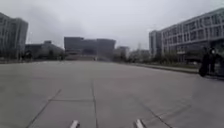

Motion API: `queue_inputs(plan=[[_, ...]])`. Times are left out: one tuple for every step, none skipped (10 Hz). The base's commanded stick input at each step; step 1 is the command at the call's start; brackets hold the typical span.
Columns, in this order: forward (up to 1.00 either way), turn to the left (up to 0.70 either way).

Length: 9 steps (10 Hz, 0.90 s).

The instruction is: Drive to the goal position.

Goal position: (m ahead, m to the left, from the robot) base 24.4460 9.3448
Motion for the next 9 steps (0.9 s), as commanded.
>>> queue_inputs(plan=[[1.00,0.00],[1.00,0.00],[1.00,0.00],[1.00,0.00],[1.00,0.00],[1.00,0.00],[1.00,0.00],[1.00,0.00],[1.00,0.00]])
